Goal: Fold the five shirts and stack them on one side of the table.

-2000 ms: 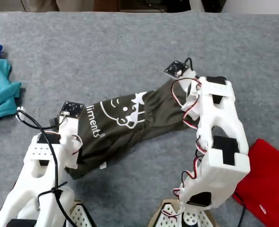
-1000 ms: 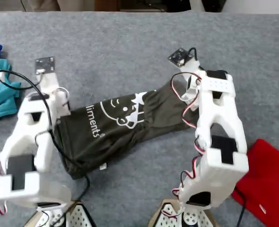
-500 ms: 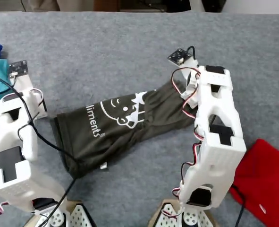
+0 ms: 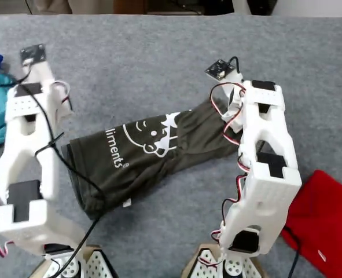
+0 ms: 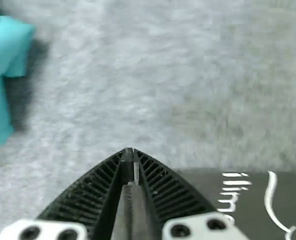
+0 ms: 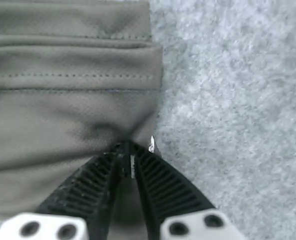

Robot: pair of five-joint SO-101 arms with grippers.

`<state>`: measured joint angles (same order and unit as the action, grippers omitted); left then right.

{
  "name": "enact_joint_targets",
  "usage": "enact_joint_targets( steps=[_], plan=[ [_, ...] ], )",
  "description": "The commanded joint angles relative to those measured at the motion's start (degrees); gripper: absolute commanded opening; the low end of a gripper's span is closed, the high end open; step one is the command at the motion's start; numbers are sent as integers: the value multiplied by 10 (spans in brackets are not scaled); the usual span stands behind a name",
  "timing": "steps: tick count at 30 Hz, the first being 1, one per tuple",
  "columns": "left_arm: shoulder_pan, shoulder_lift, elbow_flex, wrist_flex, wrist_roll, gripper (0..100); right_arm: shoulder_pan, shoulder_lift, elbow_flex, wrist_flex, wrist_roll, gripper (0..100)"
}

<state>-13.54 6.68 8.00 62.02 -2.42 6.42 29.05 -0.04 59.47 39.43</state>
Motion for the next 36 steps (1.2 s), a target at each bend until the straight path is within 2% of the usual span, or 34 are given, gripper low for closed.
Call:
enact_joint_targets(
  steps=[1, 6, 10, 24, 32, 36],
  plan=[
    [36, 48, -52, 44, 17, 20, 12, 2, -23, 1, 6, 5],
    [41, 131, -66, 84, 17, 20, 12, 3, -24, 1, 6, 5],
    [28, 141, -64, 102, 17, 20, 12, 3, -24, 0, 6, 5],
    [14, 108, -92, 113, 9, 20, 12, 3, -24, 0, 6, 5],
    [6, 198, -79, 89, -3, 20, 12, 3, -25, -1, 7, 5],
    [-37, 225, -109, 93, -4, 20, 12, 3, -25, -1, 7, 5]
  ],
)
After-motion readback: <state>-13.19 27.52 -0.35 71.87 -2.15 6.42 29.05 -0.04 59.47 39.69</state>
